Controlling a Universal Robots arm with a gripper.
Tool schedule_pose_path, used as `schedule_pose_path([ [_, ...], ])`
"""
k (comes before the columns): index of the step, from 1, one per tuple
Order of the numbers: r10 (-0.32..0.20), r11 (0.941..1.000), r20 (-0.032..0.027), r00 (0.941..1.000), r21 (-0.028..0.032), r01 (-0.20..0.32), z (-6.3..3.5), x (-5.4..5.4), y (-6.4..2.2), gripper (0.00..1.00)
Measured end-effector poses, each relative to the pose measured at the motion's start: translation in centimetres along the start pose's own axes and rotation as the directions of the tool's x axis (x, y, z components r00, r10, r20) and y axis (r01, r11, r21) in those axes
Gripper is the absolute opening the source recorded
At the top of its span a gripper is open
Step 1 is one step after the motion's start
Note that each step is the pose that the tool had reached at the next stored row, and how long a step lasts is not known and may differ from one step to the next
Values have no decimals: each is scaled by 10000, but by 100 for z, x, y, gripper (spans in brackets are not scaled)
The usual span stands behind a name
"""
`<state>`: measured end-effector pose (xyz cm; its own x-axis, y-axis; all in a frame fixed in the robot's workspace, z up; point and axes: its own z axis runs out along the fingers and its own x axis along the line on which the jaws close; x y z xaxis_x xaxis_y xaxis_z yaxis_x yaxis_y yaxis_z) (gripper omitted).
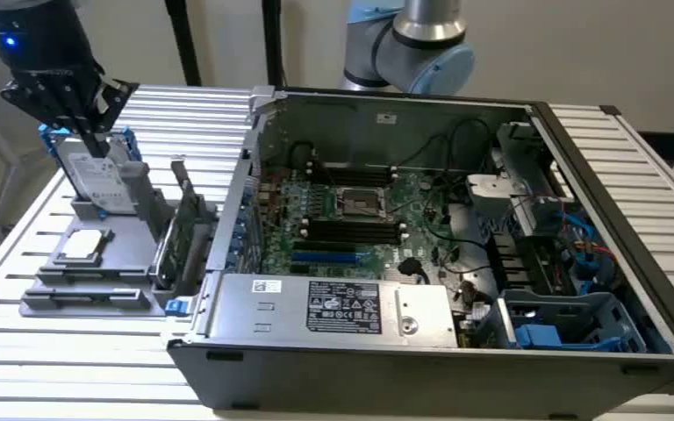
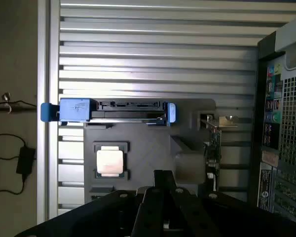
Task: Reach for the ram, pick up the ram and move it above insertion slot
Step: 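Reach for the ram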
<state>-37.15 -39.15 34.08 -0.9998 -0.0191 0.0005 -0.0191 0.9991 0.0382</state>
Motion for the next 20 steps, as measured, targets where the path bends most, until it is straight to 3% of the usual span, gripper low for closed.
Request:
schedule_pose_path([
  [13, 0, 10000, -2, 10000, 0, 0, -1, 1, -10, 11],
  [20, 0, 10000, 0, 10000, 1, 0, -46, 20, -282, 11],
])
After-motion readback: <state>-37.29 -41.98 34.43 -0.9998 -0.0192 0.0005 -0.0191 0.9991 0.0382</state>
